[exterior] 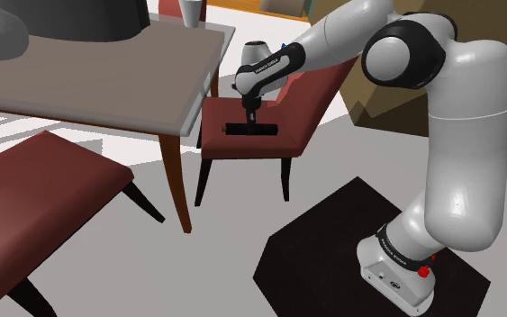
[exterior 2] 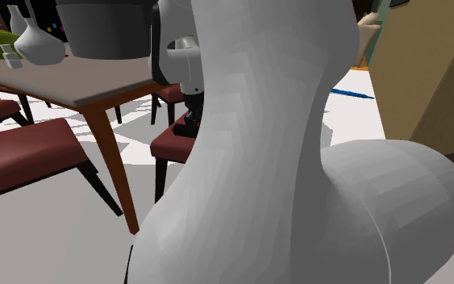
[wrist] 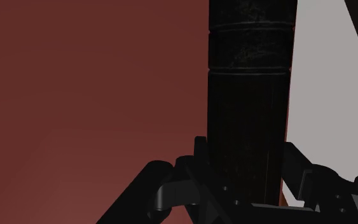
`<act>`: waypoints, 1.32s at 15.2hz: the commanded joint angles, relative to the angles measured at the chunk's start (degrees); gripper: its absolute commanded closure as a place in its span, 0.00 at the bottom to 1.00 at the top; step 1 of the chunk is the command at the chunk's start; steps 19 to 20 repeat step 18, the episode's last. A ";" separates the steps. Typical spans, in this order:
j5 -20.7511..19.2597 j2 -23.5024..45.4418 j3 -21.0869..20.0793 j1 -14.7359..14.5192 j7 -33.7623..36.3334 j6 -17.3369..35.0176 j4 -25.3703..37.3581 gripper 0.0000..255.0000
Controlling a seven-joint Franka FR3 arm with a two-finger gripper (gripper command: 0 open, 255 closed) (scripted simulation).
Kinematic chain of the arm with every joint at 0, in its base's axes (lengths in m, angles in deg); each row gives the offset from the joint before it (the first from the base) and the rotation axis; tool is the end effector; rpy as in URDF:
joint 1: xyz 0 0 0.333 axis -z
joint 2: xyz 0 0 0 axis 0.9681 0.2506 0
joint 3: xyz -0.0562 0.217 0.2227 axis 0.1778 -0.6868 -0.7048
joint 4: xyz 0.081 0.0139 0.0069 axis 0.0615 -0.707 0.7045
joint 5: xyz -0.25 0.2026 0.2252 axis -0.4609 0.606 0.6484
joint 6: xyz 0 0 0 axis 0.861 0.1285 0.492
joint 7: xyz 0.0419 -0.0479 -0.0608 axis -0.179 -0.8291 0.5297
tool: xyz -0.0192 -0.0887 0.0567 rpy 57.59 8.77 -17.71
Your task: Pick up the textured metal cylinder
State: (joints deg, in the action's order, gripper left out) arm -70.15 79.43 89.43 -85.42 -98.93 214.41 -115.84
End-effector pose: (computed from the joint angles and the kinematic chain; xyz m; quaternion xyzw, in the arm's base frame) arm 0.6622 0.0507 0.2361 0.8730 0.4861 -0.0380 0.0021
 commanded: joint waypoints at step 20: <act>-0.69 -6.72 0.48 -0.29 0.13 -8.48 1.73 1.00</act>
